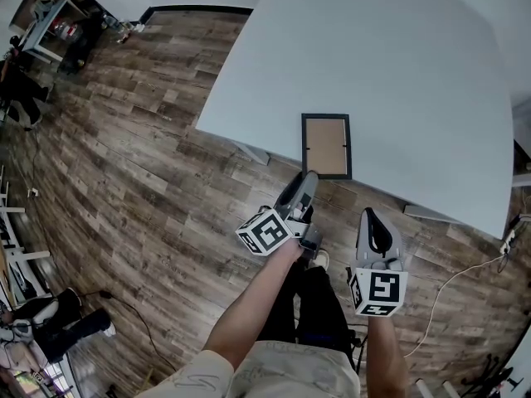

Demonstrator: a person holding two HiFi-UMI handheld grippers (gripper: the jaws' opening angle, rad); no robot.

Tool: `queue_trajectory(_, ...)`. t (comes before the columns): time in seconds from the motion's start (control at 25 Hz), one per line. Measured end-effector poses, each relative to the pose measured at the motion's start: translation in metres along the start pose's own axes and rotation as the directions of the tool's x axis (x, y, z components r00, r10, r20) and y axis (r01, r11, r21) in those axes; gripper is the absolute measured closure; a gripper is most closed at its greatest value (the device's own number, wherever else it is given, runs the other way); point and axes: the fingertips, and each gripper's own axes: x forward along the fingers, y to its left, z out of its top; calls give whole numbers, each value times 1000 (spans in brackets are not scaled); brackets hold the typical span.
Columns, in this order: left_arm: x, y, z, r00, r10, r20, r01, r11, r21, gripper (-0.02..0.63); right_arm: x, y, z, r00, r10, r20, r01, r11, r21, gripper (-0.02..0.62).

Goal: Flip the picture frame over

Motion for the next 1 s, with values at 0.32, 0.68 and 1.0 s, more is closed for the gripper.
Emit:
queue_trajectory(0.32,6,-3,-3,997,-76,31,80,984,-160,453,0,0,-2,1000,-6,-7,6,1000,-1,571)
queue_trajectory(0.68,6,6,-5,996,-65,64,77,972,-223,511,3,5,-3,1000,2,-10,-2,1000,2,571)
queue_trajectory(1.0,4,8,-8,997,-35,72,56,947,-317,529,6,4,1,1000,-1,-5,1,1000,2,571)
